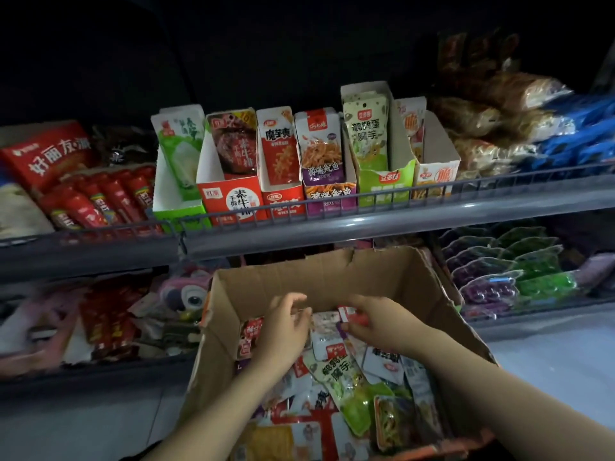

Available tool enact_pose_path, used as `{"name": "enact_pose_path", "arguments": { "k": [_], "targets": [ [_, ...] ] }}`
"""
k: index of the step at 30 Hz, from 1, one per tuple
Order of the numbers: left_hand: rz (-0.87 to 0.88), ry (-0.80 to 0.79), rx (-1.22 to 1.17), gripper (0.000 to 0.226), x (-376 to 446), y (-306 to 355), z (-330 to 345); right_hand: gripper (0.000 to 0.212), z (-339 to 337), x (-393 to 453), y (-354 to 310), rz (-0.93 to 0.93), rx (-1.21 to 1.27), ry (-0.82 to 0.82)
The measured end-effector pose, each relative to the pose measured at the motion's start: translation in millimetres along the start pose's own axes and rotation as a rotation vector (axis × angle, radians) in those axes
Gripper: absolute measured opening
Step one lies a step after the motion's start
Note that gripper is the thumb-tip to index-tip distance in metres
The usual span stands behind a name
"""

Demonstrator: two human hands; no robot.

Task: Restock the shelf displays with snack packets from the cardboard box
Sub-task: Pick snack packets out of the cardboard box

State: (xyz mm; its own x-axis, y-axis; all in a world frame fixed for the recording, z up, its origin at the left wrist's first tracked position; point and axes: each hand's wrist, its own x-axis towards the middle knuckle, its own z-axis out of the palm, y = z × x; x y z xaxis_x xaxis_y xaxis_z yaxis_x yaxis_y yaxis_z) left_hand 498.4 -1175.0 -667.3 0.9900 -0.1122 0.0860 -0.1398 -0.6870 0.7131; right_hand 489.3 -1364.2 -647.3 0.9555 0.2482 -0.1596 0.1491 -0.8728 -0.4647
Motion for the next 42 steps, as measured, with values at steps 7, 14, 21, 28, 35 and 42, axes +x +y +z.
{"name": "enact_pose_path", "arguments": {
  "k": [7,14,21,28,35,42],
  "targets": [
    [-0.262,-0.397,0.086,0.026,-1,-34,22,0.048,32,8,16,0.023,-0.101,-0.301],
    [-0.446,-0.482,0.060,0.047,-7,-48,50,0.055,51,9,19,0.058,-0.167,-0.568],
    [-0.682,-0.291,-0.344,0.039,-2,-54,58,0.062,46,8,26,0.072,-0.099,-0.637],
    [-0.791,-0.292,-0.439,0.039,-7,-51,54,0.067,45,10,28,0.091,-0.015,-0.652],
    [-0.919,-0.362,-0.532,0.007,-4,-39,38,0.065,44,15,24,0.087,-0.018,-0.594],
    [-0.884,-0.290,-0.765,0.017,-11,-14,11,0.046,26,17,12,0.058,0.104,-0.410]
  ]
}}
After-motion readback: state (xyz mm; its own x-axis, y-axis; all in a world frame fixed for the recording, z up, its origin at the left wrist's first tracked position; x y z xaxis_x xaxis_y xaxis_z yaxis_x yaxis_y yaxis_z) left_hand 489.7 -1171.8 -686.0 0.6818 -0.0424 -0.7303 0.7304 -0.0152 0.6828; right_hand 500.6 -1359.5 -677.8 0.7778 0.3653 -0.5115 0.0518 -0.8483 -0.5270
